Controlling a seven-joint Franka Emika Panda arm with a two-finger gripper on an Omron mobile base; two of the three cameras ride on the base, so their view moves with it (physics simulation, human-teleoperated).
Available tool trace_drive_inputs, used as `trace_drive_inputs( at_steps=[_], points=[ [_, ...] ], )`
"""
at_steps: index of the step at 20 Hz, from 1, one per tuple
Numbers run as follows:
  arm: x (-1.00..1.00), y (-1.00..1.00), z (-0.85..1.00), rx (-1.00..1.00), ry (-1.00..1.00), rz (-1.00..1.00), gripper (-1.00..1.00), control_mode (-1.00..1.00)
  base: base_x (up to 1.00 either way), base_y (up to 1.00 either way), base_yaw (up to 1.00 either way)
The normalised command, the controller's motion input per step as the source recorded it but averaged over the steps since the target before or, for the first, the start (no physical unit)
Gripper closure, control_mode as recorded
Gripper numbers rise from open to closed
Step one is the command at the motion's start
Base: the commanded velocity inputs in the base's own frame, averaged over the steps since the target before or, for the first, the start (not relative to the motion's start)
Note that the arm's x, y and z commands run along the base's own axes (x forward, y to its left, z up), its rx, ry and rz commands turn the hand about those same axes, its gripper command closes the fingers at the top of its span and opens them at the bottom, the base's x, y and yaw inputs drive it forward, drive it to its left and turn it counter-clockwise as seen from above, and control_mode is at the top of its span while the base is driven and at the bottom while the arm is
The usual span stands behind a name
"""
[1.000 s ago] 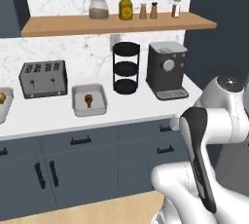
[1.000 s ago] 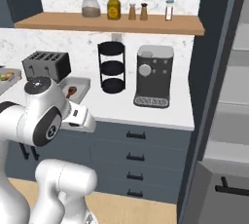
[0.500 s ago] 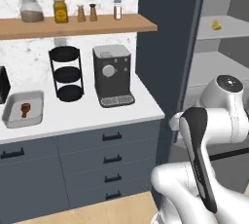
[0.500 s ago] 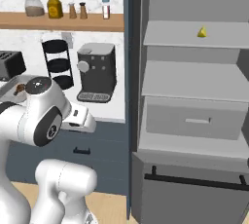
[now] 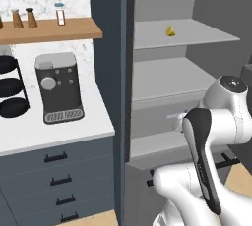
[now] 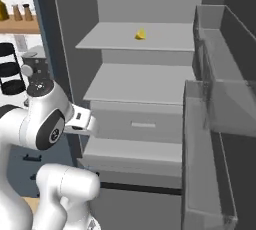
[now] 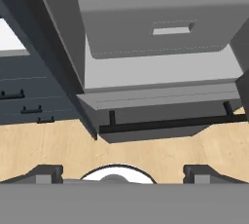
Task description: Place one lemon wedge and one chicken drumstick in each tupperware on the nearby counter, to pack two identical lunches.
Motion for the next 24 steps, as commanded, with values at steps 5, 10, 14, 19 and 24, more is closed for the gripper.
trace_drive_inputs(
  at_steps=[5, 10, 14, 19, 24],
  points=[
    [0.0, 0.0, 0.0, 0.0, 0.0, 0.0, -1.0, 1.0, 0.45, -0.07, -0.03],
    [0.0, 0.0, 0.0, 0.0, 0.0, 0.0, -1.0, 1.0, 0.57, -0.01, -0.07],
    [0.0, 0.0, 0.0, 0.0, 0.0, 0.0, -1.0, 1.0, 0.57, -0.18, -0.05],
    [0.0, 0.0, 0.0, 0.0, 0.0, 0.0, -1.0, 1.0, 0.23, -0.58, -0.06],
    [0.0, 0.0, 0.0, 0.0, 0.0, 0.0, -1.0, 1.0, 0.02, -0.6, -0.09]
  ],
)
